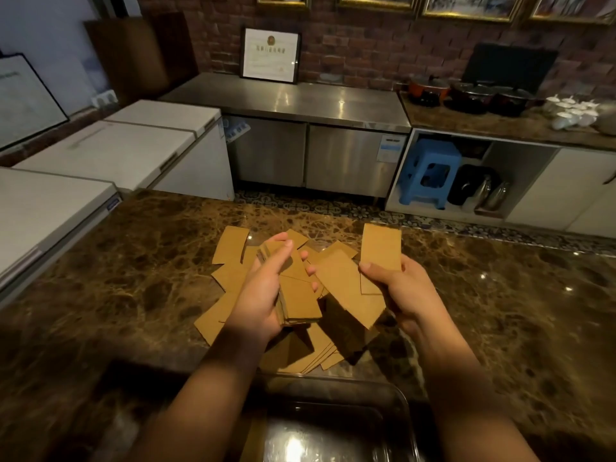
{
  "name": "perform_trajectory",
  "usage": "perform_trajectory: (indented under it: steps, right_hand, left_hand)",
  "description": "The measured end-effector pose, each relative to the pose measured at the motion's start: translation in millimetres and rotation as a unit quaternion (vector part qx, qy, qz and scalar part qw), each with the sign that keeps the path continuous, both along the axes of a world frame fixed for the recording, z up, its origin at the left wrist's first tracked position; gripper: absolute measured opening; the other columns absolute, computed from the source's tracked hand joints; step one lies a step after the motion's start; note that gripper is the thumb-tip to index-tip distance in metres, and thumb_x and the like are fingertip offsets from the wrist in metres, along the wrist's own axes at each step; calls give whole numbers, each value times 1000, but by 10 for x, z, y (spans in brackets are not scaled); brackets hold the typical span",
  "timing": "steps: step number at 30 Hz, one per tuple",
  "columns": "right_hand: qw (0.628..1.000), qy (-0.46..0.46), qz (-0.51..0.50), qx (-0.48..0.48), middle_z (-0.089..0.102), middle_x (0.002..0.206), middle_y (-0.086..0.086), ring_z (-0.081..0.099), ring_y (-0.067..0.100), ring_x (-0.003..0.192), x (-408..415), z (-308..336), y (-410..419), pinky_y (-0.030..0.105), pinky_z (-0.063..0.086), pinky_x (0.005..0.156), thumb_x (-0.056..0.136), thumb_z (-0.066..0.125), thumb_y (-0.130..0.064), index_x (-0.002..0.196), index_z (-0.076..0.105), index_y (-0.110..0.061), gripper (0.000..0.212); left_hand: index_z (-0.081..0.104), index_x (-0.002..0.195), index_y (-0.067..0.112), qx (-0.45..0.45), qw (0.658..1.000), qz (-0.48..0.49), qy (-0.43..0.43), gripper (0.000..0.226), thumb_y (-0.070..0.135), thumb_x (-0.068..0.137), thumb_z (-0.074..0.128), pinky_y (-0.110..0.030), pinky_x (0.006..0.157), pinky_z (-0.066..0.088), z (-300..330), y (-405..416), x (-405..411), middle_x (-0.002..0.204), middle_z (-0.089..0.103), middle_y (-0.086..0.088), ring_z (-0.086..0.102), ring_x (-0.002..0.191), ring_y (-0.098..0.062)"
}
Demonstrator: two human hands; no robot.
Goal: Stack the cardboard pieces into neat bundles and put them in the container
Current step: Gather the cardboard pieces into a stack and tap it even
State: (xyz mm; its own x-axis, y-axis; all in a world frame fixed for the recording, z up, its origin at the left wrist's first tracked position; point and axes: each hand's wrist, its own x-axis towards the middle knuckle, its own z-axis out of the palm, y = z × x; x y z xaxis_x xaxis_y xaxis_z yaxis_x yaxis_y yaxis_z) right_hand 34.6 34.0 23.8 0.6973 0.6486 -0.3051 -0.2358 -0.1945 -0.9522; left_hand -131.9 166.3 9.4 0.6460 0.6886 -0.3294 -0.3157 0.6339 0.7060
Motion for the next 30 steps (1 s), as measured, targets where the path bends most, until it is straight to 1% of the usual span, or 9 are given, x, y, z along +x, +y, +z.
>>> perform_trajectory:
  steps: [5,9,12,17,20,22,24,27,30]
  right_hand:
    - [994,-20,-51,95,77,104,6,75,25,95,-261,203,20,50,61,85,88,76,-16,111,64,-22,26]
    - [988,-98,-70,101,73,107,-2,72,18,99,-413,291,16,50,58,92,87,77,-25,105,62,-34,25]
    - [990,-96,-41,90,74,106,-3,72,16,98,-555,304,47,45,59,89,87,75,-30,111,62,-33,28]
    - [989,70,-2,132,80,89,-2,77,14,77,-622,374,62,25,59,57,97,63,-24,112,67,-21,16]
    - [982,131,42,132,80,86,1,76,14,73,-654,383,64,27,58,57,98,59,-20,113,68,-17,18]
    - [983,131,67,112,80,88,4,76,17,76,-677,382,62,33,59,63,99,56,-17,111,68,-17,17]
    - [978,154,71,120,79,95,12,76,24,79,-686,408,39,38,60,69,101,51,-13,118,65,-12,22]
    - [967,192,78,148,74,108,27,71,35,86,-635,462,-11,46,58,83,104,42,-12,126,61,-5,30]
    - [966,205,59,144,72,112,28,66,36,87,-616,506,-22,50,54,86,104,44,-20,129,58,-4,33]
  left_hand:
    - [70,108,34,64,998,22,4,19,24,92,70,-41,64,61,94,-96,61,96,78,-10,75,80,-25]
    - [66,110,38,115,993,36,7,20,30,92,70,-36,59,60,199,-127,39,92,79,-3,77,80,-22]
    - [63,106,45,151,988,22,28,22,43,86,72,-35,59,60,253,-164,46,88,79,2,77,79,-21]
    - [65,103,50,146,988,21,39,59,69,51,83,-50,78,61,257,-189,49,111,75,-4,73,100,-30]
    - [65,112,38,107,994,-13,-2,77,56,44,95,-48,73,61,211,-213,75,103,78,-7,76,94,-30]
    - [67,111,36,92,995,-32,-17,64,39,54,96,-47,71,61,184,-236,87,101,78,-10,76,92,-31]
    - [70,108,37,88,996,-29,-13,44,33,68,87,-40,61,61,176,-230,83,92,79,-9,76,77,-28]
    - [68,113,34,55,998,-18,-38,37,40,78,74,-40,59,61,164,-179,36,94,79,-9,74,72,-26]
    - [72,108,28,41,992,-64,-101,30,46,84,66,-43,60,59,154,-155,-7,93,74,-16,69,69,-30]
